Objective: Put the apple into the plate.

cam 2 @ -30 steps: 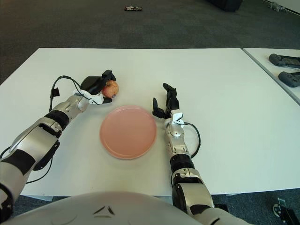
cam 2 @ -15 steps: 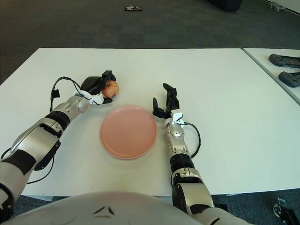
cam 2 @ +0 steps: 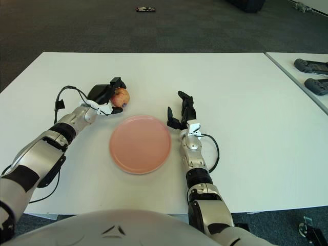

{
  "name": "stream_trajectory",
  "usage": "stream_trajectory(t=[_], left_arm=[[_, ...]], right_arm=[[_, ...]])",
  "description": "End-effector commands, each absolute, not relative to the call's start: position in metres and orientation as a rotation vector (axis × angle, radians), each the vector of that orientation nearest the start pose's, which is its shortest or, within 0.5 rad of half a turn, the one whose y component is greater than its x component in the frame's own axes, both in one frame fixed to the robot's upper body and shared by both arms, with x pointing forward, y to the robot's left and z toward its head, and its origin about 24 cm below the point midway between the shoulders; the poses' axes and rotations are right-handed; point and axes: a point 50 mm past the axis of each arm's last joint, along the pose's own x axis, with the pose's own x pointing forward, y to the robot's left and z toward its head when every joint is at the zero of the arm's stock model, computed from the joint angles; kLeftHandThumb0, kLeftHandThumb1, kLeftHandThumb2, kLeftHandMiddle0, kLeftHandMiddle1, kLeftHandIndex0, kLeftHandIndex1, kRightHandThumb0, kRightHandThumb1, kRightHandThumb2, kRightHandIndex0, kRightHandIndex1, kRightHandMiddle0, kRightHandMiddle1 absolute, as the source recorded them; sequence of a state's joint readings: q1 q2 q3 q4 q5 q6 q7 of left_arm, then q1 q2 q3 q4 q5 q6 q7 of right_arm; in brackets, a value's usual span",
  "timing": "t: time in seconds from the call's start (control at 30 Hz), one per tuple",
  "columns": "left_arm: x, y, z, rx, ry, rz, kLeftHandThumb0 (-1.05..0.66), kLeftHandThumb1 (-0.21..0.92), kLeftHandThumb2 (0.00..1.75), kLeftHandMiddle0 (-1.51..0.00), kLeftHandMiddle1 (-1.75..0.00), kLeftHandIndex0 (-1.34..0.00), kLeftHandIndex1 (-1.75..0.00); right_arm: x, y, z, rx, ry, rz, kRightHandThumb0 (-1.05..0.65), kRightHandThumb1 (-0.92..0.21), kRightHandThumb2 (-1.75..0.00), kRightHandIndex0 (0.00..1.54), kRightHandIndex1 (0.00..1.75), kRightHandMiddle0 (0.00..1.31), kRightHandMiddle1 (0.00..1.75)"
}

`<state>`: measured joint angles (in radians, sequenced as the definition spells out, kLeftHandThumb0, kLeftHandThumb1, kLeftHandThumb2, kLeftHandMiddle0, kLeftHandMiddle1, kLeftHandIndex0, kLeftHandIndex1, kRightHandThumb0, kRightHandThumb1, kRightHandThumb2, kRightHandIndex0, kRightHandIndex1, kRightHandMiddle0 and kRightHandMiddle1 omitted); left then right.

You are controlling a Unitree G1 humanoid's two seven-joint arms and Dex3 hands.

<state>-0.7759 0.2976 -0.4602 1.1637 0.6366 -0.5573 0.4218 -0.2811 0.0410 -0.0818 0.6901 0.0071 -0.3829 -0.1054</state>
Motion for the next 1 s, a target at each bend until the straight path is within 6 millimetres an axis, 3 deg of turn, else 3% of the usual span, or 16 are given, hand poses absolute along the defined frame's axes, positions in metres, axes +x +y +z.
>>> stream_trajectory(t=[0.0,0.17,0.37,0.67,0.97], left_arm=[[0.365,0.140,0.087,1.005,-0.470,-0.234,-0.47,0.30,1.33,-1.14,-1.75,-0.62,-1.75],[0.363,0.138,0.119,0.864,-0.593,-0.231,-0.47,0.30,1.33,-1.14,-1.75,-0.62,-1.75],[0.341,0.133,0.147,0.760,-0.735,-0.272,-0.47,0.29,1.34,-1.15,-1.75,-0.62,-1.75],[0.311,0.128,0.168,0.710,-0.805,-0.347,-0.48,0.27,1.37,-1.16,-1.75,-0.64,-1.75],[0.294,0.116,0.165,0.638,-0.810,-0.467,-0.49,0.26,1.38,-1.18,-1.75,-0.65,-1.75]], right_arm=[[0.277,-0.142,-0.029,0.047,0.156,-0.112,-0.24,-0.39,-1.15,0.35,0.02,0.00,0.78],[0.276,-0.143,-0.029,0.056,0.159,-0.112,-0.23,-0.38,-1.15,0.34,0.02,0.00,0.76],[0.275,-0.143,-0.029,0.060,0.156,-0.107,-0.22,-0.38,-1.16,0.34,0.02,0.00,0.75],[0.275,-0.144,-0.030,0.066,0.160,-0.103,-0.19,-0.38,-1.16,0.36,0.02,0.00,0.78],[0.275,-0.144,-0.031,0.051,0.165,-0.103,-0.20,-0.40,-1.15,0.39,0.03,0.00,0.79]])
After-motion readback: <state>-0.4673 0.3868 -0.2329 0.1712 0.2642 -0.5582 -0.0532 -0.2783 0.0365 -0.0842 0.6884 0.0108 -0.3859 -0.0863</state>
